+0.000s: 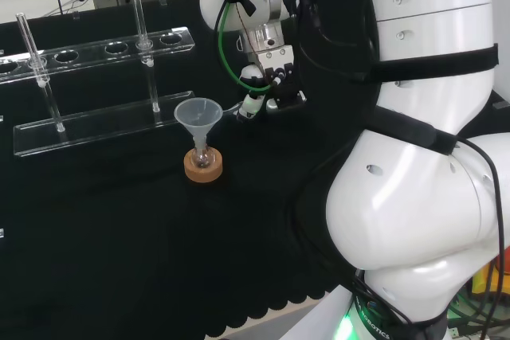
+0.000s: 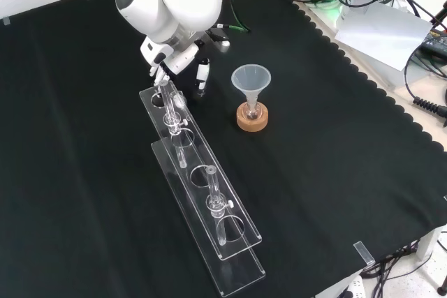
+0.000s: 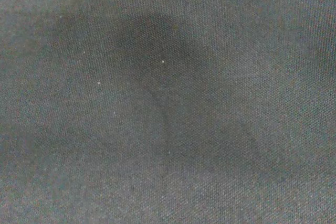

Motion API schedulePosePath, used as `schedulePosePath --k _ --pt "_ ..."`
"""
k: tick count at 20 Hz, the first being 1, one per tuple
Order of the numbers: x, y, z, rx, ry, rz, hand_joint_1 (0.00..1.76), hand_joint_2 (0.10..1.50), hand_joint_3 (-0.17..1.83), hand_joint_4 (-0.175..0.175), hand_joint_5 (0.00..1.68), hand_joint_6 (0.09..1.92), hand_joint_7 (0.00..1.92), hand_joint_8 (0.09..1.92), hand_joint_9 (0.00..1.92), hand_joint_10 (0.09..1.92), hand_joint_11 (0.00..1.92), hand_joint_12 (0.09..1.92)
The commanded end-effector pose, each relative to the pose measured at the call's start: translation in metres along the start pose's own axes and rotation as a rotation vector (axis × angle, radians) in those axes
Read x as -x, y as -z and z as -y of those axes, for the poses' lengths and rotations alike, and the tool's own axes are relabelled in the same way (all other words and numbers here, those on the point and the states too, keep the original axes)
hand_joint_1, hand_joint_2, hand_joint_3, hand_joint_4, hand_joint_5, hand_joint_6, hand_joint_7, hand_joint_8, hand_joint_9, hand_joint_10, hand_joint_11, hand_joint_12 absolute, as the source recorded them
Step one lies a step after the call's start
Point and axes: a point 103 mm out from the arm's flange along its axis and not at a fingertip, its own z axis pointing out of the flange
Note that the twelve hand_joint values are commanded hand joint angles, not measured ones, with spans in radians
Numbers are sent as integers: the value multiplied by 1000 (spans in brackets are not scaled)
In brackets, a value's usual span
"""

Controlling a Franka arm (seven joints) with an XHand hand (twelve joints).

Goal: Pick up the weighing funnel.

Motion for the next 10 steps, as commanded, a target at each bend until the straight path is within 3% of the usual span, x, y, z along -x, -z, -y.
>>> schedulePosePath --k 1,5,10 --pt "0 0 -1 8 -12 -11 861 989 -175 -59 630 189 270 681 586 622 319 1321" --pt "0 -1 -2 2 -10 -7 861 991 -175 -48 559 642 270 680 593 610 320 1325" --pt "0 -2 -2 -3 -8 -16 860 994 -175 -47 540 787 268 685 594 614 320 1327"
